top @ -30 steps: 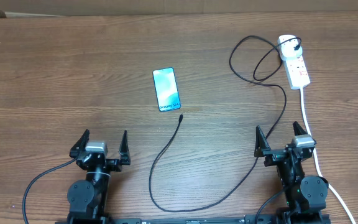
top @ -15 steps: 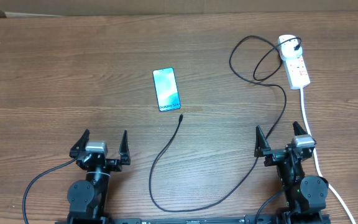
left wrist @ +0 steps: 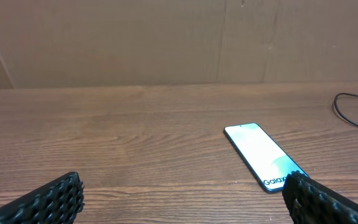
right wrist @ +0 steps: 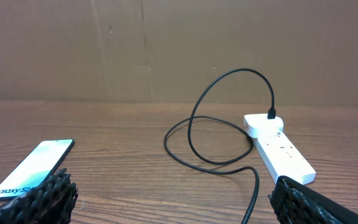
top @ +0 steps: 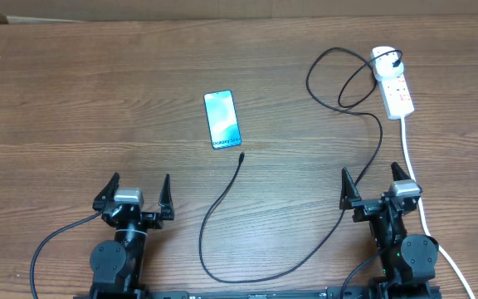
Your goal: Plug charger to phone and switch on socket
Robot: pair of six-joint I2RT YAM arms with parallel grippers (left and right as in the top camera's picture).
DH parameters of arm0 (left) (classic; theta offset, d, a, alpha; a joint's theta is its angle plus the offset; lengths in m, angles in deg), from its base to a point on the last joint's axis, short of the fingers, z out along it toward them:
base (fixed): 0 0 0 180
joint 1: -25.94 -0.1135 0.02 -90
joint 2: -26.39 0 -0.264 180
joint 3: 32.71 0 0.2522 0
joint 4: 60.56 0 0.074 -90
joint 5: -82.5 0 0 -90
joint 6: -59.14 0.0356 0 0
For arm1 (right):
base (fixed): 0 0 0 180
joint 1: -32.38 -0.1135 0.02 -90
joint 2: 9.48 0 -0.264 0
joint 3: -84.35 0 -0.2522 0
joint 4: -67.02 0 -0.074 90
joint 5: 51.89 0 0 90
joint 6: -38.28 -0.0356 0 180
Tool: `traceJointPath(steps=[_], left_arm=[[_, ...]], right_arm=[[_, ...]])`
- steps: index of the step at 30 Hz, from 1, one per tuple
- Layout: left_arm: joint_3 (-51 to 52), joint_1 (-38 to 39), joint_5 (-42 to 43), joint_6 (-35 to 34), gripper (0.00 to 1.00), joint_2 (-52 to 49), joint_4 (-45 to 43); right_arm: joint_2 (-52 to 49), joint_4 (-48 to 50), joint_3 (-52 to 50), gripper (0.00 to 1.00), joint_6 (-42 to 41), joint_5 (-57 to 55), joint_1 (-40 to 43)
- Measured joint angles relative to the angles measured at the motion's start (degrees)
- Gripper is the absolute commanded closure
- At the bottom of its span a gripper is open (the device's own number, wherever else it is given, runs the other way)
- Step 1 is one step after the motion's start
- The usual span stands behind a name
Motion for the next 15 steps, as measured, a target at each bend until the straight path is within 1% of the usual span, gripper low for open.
traceJointPath(steps=[15], left_arm=[[0.0,0.0,0.0,0.0,0.00,0.0,0.0]], right_arm=[[0.0,0.0,0.0,0.00,0.0,0.0,0.0]])
